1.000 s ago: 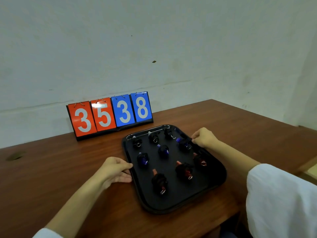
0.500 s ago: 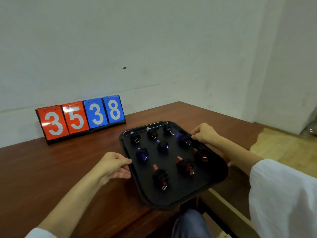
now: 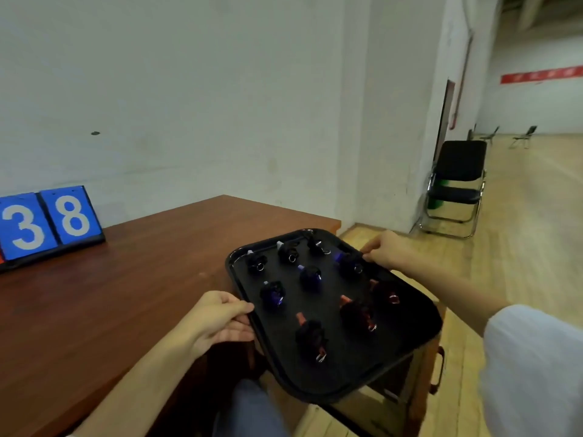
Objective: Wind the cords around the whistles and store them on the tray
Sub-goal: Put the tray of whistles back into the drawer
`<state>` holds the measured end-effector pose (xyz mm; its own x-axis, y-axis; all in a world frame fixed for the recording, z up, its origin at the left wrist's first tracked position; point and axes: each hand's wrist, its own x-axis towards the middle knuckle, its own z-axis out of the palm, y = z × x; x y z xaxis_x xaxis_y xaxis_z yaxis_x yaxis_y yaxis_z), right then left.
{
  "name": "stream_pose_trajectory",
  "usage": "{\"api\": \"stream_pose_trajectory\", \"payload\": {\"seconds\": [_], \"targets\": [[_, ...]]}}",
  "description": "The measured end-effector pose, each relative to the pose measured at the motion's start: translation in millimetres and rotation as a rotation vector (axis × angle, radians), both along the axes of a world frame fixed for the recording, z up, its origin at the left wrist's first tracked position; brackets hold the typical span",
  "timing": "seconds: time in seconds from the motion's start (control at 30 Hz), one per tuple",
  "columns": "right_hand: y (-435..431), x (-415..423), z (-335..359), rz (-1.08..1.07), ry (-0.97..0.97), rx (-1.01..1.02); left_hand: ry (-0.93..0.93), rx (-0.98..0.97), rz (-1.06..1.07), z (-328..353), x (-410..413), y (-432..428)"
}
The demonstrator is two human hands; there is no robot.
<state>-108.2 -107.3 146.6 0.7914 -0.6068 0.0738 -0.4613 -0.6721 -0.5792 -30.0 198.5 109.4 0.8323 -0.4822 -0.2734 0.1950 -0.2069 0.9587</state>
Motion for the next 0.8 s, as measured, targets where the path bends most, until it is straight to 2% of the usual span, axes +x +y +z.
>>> {"api": "stream_pose_trajectory", "payload": {"seconds": [0.2,0.4,0.8], "targets": [[-48.3,-54.4,-20.4,-0.088,0.027,0.021,0.024,0.051,-0.146,-15.3,-25.0,-53.5],[-75.3,-84.0,-52.4,-0.133,0.063,0.082,0.022,0.123,-0.194,-37.7,-33.8,-83.3],[-83.7,-58.0,-98.1,-0.092,0.14,0.119,-0.016,0.278,-0.126,-73.7,-20.8,-87.0]]}}
